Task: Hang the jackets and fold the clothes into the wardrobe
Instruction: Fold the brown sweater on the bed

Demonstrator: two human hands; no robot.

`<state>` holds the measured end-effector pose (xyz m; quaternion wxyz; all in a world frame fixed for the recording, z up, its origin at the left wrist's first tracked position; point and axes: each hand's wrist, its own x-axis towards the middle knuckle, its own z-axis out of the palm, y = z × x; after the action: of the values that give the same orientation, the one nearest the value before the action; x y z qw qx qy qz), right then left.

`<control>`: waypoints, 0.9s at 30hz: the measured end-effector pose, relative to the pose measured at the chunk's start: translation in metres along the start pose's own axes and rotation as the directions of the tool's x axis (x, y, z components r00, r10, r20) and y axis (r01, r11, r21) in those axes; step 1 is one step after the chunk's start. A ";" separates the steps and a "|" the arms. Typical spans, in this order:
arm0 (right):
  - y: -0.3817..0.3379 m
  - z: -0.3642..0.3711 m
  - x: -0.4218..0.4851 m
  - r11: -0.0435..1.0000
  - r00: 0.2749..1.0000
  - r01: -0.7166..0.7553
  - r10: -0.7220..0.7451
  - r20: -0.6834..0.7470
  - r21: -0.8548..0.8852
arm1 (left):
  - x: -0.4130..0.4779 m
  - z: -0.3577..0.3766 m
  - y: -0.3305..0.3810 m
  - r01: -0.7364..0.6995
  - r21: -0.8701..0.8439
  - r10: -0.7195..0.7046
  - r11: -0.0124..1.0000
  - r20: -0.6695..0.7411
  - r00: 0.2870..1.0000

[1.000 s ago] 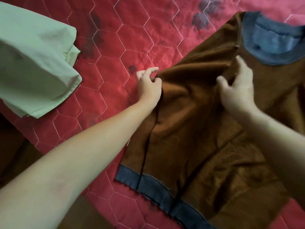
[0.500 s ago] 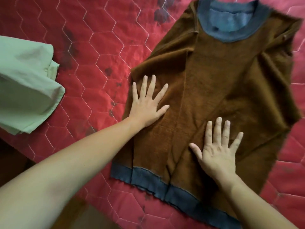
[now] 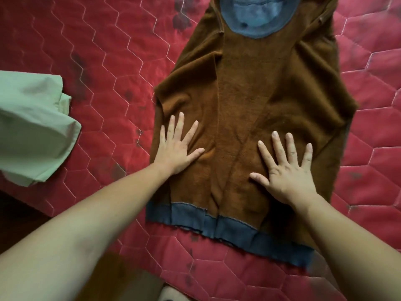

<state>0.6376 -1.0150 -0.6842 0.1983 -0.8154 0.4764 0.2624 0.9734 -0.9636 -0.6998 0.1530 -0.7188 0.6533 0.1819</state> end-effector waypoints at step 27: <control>-0.055 0.090 -0.140 0.999 0.996 0.049 -0.048 0.070 -0.021 | -0.149 0.076 0.005 -0.328 0.154 0.328 0.932 0.026 0.944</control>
<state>0.6076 -0.8435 -0.6639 0.2121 -0.8192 0.4463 0.2912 0.9519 -0.7973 -0.6980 0.1760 -0.5854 0.7765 0.1531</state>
